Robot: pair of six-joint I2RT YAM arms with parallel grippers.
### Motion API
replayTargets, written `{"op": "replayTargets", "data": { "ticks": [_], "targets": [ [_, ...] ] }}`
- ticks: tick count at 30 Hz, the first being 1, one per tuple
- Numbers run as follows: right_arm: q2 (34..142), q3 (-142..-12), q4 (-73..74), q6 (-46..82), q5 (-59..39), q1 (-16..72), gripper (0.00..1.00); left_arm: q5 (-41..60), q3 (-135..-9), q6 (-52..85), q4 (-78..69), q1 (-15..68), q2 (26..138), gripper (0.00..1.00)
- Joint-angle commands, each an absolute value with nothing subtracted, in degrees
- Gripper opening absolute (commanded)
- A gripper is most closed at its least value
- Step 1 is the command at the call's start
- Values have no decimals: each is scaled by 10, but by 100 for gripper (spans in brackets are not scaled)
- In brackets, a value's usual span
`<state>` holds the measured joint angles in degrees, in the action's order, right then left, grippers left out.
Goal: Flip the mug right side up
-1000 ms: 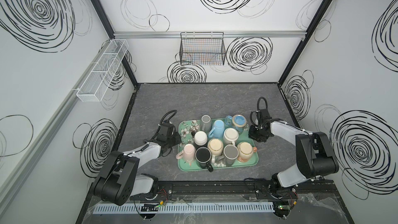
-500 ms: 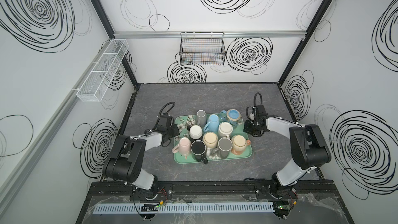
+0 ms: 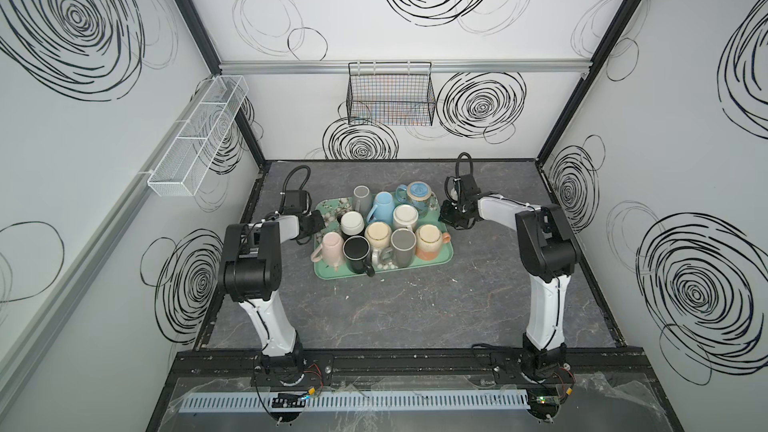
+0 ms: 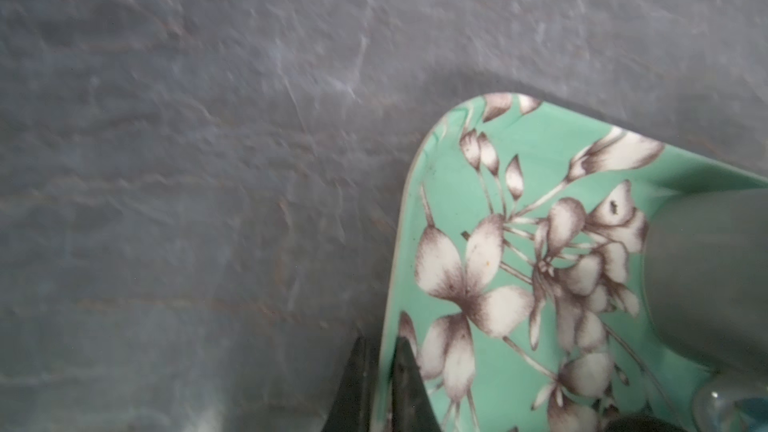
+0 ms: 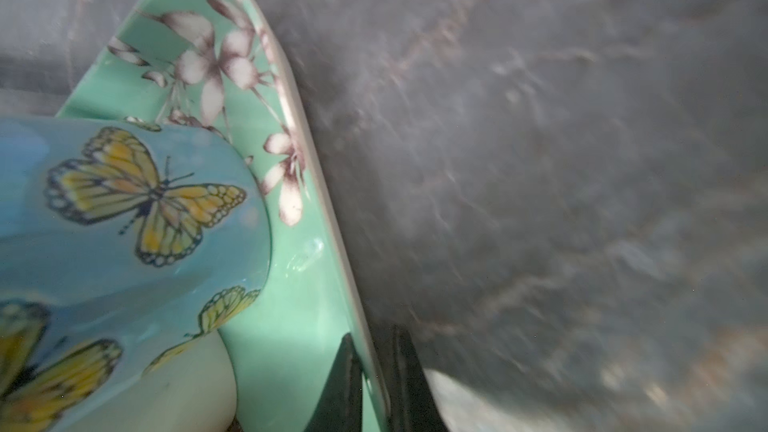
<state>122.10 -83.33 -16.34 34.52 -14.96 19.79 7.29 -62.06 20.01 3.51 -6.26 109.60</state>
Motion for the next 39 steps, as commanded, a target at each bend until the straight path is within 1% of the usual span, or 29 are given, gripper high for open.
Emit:
{"op": "replayTargets", "data": {
  "ticks": [1, 9, 13, 14, 15, 17, 19, 20, 22, 25, 27, 29, 33, 35, 39],
  "targets": [
    [1302, -898, -140, 439, -241, 270, 0, 64, -711, 268, 27, -68, 1124, 0],
    [1444, -1096, -92, 499, -250, 330, 0, 67, -891, 245, 95, -122, 1246, 0],
    [1515, -1202, -55, 505, -259, 359, 0, 80, -932, 231, 112, -163, 1279, 0],
    [1534, -1237, -54, 502, -260, 367, 0, 99, -935, 222, 106, -174, 1282, 0],
    [1552, -1269, -52, 499, -259, 374, 0, 122, -937, 217, 97, -178, 1286, 0],
    [1575, -1309, -45, 501, -254, 383, 0, 112, -964, 211, 124, -174, 1300, 0],
    [1584, -1319, -33, 513, -249, 389, 0, 105, -984, 201, 141, -169, 1310, 0],
    [1585, -1319, -30, 515, -245, 389, 0, 105, -985, 201, 140, -170, 1311, 1],
    [1583, -1317, -35, 511, -238, 390, 0, 106, -980, 202, 135, -170, 1306, 7],
    [1570, -1308, -50, 491, -233, 386, 0, 105, -958, 206, 119, -169, 1286, 21],
    [1551, -1286, -51, 477, -230, 380, 7, 111, -946, 205, 117, -166, 1271, 27],
    [1528, -1260, -50, 468, -230, 371, 14, 117, -943, 203, 124, -163, 1259, 30],
    [1475, -1221, -88, 434, -216, 351, 32, 120, -923, 202, 128, -162, 1223, 34],
    [1447, -1203, -108, 406, -202, 343, 37, 127, -910, 203, 127, -163, 1204, 36],
    [1387, -1142, -110, 357, -192, 327, 44, 151, -881, 213, 118, -168, 1161, 39]
  ]
}}
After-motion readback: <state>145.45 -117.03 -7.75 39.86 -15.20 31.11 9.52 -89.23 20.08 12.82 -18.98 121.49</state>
